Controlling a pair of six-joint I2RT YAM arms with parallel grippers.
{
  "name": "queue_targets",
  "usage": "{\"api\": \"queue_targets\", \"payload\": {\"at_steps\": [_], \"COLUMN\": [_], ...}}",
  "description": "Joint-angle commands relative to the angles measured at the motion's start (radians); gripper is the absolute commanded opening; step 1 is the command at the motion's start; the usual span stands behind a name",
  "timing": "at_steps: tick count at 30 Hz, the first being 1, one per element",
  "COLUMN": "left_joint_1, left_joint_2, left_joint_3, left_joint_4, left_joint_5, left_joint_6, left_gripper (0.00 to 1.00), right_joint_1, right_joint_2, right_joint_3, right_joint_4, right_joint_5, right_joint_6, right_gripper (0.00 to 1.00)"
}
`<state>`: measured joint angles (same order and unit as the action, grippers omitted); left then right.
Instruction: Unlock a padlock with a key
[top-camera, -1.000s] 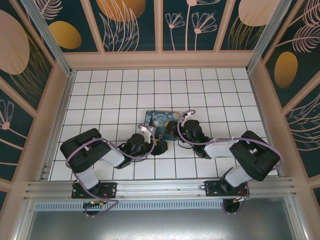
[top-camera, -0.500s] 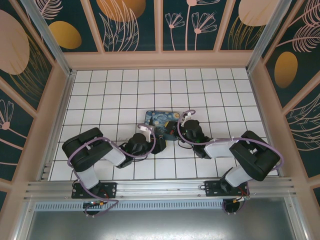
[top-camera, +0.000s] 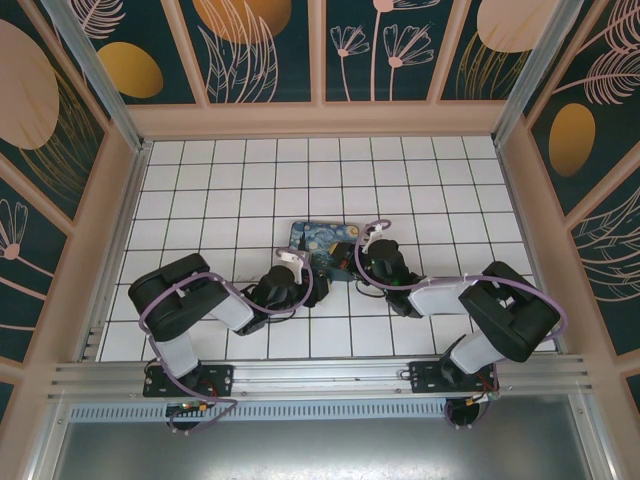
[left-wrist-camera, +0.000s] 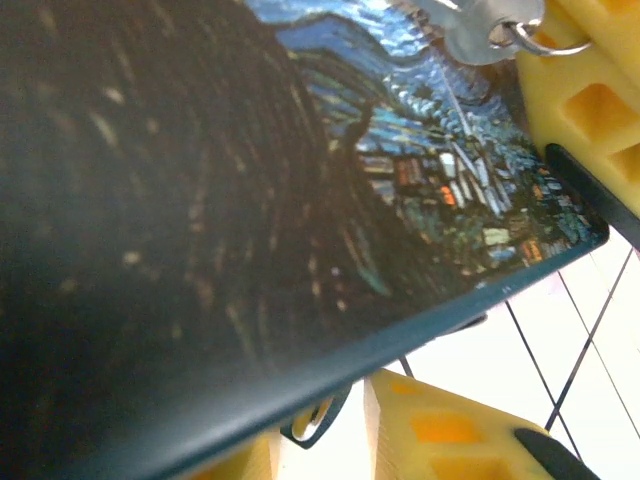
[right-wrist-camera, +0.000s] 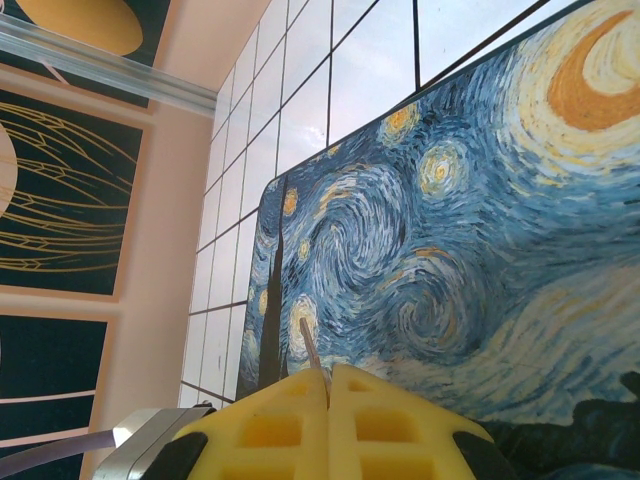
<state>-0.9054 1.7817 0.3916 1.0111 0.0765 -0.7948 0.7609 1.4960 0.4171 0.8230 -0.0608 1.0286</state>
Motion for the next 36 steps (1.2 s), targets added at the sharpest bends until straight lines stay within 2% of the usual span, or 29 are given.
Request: {"api": "queue_targets", "payload": {"at_steps": [1, 8, 13, 19, 27, 36], "left_joint_1": [-0.004, -0.004, -0.004, -0.003, 0.0, 0.012], "left_joint_2": [0.02, 0.01, -0.024, -0.084, -0.136, -0.118], "left_joint_3": [0.024, 0.035, 0.042, 0.063, 0.113, 0.158], "left_joint_4": [-0.018, -0.042, -0.082, -0.173, -0.309, -0.301], "left_joint_5": [-0.01, -0.001, 0.015, 0.044, 0.103, 0.238], "left_joint_6": [-0.003, 0.002, -0.01, -0.018, -0.036, -0.103], "left_gripper": [0.21, 0.0, 0.0, 0.0, 0.0, 0.0], "right_joint_1": [0.007, 0.006, 0.006, 0.009, 0.047, 0.146], "right_joint_2": [0.021, 0.023, -0.011, -0.122, -0.332, -0.49], "right_joint_3": [0.009, 0.033, 0.067, 0.081, -0.014, -0.172], "right_joint_4": [0.003, -0.03, -0.095, -0.2, -0.274, -0.276], "right_joint_5": [-0.01, -0.02, -0.022, -0.01, 0.015, 0.071], "right_joint_6": [0.011, 0.003, -0.022, -0.052, -0.037, 0.001], "right_gripper": [0.0, 0.0, 0.0, 0.0, 0.0, 0.0]}}
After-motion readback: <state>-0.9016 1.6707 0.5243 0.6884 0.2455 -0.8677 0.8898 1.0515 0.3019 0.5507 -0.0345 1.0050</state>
